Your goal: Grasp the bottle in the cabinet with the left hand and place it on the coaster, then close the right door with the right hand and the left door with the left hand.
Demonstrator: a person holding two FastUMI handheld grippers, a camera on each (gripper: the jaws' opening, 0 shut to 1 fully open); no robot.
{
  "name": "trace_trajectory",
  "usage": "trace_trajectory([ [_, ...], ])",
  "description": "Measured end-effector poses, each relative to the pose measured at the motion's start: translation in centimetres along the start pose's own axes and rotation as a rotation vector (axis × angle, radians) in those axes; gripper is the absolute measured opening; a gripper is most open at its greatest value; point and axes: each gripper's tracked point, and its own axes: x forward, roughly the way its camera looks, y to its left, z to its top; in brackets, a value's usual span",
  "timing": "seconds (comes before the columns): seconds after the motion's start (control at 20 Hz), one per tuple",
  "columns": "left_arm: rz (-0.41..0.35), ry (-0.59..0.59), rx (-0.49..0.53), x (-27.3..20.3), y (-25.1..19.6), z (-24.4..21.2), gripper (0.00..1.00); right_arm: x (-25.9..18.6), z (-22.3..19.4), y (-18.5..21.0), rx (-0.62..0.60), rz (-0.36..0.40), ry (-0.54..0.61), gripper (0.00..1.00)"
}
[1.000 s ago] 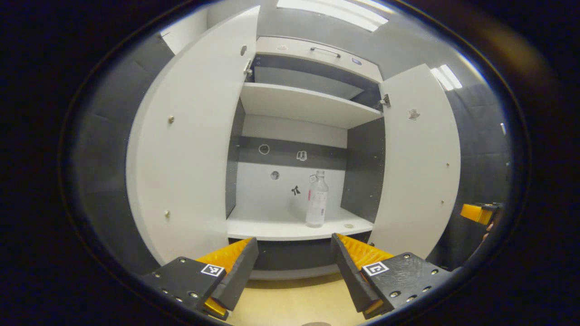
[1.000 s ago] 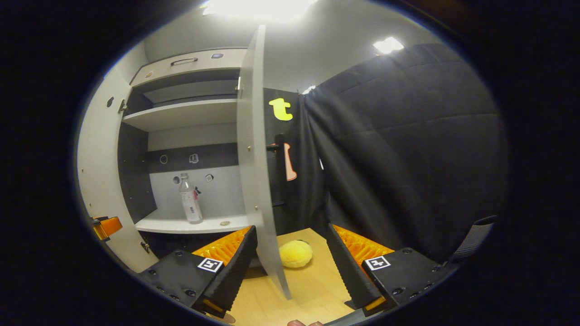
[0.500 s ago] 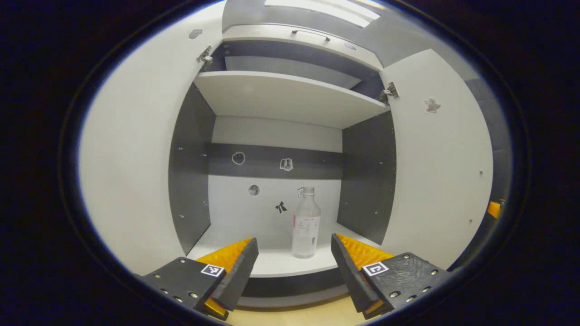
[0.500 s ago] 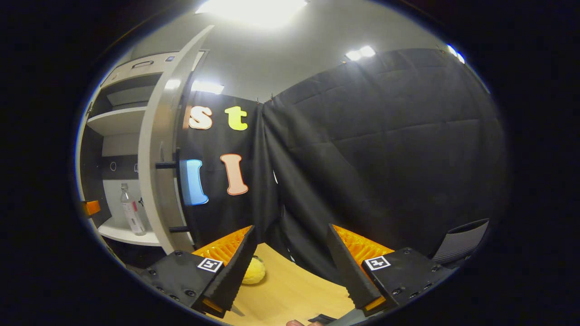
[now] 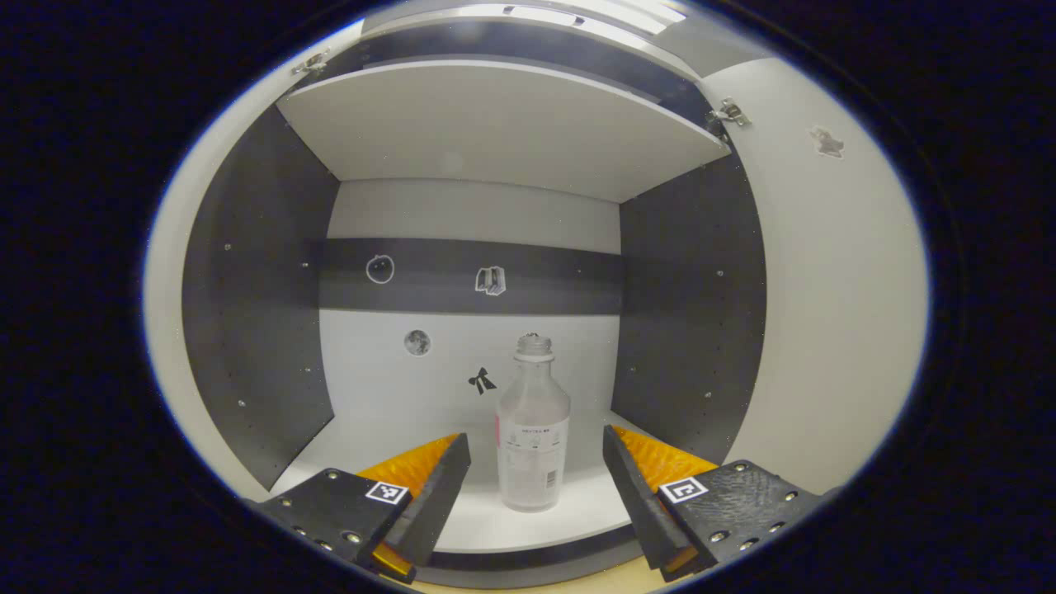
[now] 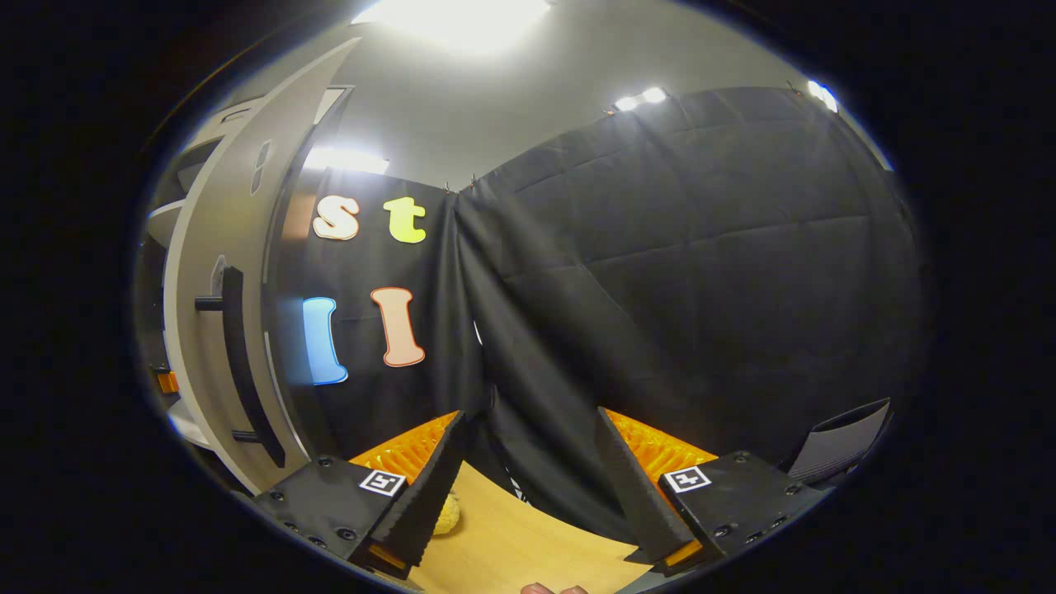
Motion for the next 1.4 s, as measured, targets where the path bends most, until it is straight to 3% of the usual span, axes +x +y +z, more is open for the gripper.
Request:
trace_trajectory([
  [0.15, -0.002, 0.003, 0.009, 2.2, -0.5, -0.5, 1.0, 0.7, -0.5, -0.3, -0.015, -0.008, 0.002, 0.98],
  [0.25, -0.005, 0.007, 0.009, 3.3, -0.7, -0.7, 0.94, 1.0, -0.7, -0.4, -0.025, -0.006, 0.01, 0.98],
  [0.45, 0.014, -0.002, 0.023, 6.0, 0.1, -0.9, 0.99, 2.0, -1.2, -0.1, -0.029, 0.003, 0.016, 0.98],
  [0.5, 0.019, 0.001, 0.024, 6.4, 0.2, -0.9, 0.94, 2.3, -1.4, 0.0, -0.029, 0.006, 0.018, 0.98],
  [0.55, 0.023, -0.002, 0.029, 6.7, 0.3, -0.9, 0.94, 2.6, -1.4, 0.1, -0.029, 0.009, 0.02, 0.92],
  [0.6, 0.02, -0.005, 0.033, 6.9, 0.2, -0.8, 0.99, 2.9, -1.7, 0.1, -0.029, 0.013, 0.023, 0.92],
  [0.65, 0.02, 0.0, 0.042, 7.3, 0.0, -0.9, 0.9, 3.0, -1.9, 0.3, -0.028, 0.018, 0.027, 0.98],
  [0.75, 0.007, 0.009, 0.059, 7.3, -0.6, -1.0, 0.71, 3.5, -2.2, 0.5, -0.03, 0.026, 0.037, 0.98],
  [0.8, 0.0, 0.01, 0.06, 7.2, -0.8, -0.9, 0.71, 3.6, -2.4, 0.7, -0.029, 0.031, 0.042, 0.92],
  [0.85, -0.007, 0.012, 0.055, 7.0, -1.2, -0.9, 0.7, 3.7, -2.5, 0.9, -0.027, 0.037, 0.045, 0.92],
  [0.9, -0.014, 0.013, 0.049, 6.9, -1.4, -0.9, 0.69, 3.8, -2.6, 1.2, -0.026, 0.043, 0.047, 0.98],
  [1.4, -0.099, -0.045, 0.054, 0.1, -3.7, 3.6, 0.69, 2.8, -3.9, 2.0, 0.003, 0.07, 0.092, 0.97],
])
